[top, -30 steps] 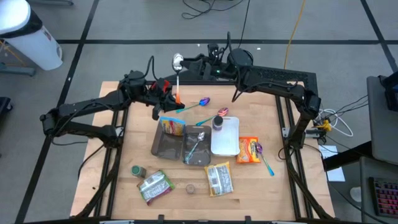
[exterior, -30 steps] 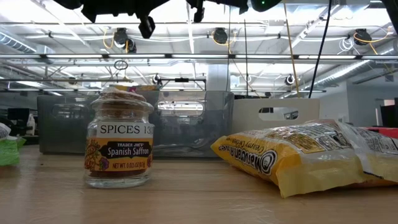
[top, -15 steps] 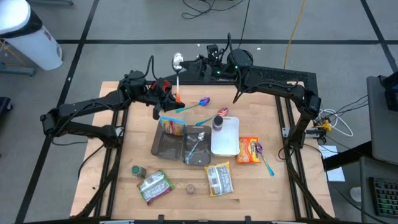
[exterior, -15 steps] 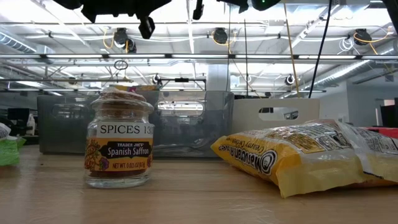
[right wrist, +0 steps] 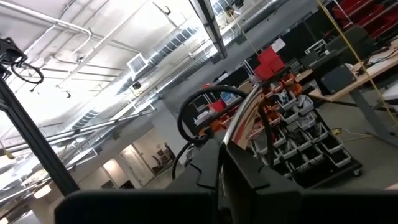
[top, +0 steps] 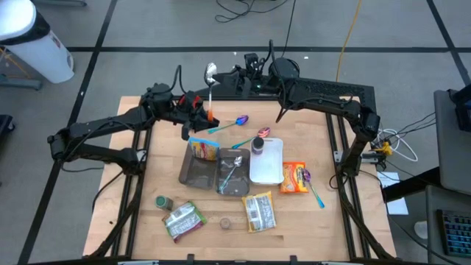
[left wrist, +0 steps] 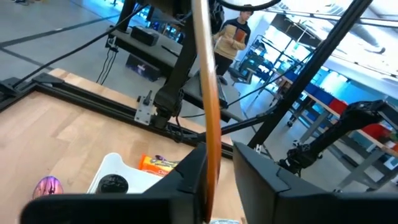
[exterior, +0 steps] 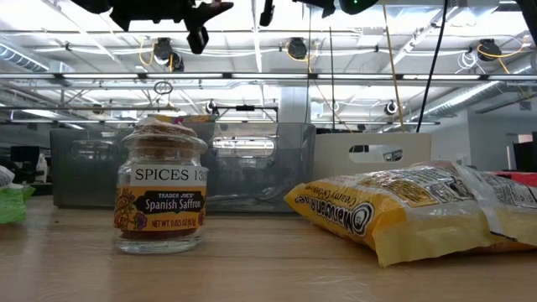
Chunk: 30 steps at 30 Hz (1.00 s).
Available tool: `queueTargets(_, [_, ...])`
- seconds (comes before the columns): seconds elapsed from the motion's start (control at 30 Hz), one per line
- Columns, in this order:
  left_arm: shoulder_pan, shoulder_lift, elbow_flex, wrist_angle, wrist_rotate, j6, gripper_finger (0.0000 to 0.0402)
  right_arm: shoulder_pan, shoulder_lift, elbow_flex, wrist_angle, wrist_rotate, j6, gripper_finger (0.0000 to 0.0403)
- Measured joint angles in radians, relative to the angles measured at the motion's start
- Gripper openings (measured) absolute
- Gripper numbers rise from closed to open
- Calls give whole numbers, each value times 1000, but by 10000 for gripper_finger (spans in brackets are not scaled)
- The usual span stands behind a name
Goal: Pick & Place Food Item
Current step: Put the orange spoon into the right gray bin
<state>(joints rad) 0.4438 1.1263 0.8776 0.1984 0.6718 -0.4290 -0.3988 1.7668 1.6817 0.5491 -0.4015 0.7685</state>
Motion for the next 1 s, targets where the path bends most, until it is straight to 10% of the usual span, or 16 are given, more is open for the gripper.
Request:
queueTargets(0.6, [73,0,61,21,-2,7,178,10,-20,-1,-20,18,-36,1])
queueTargets(1.0, [4,-2,231,-356,-411,306,173,58,-25,-1,-72,203,-136,1])
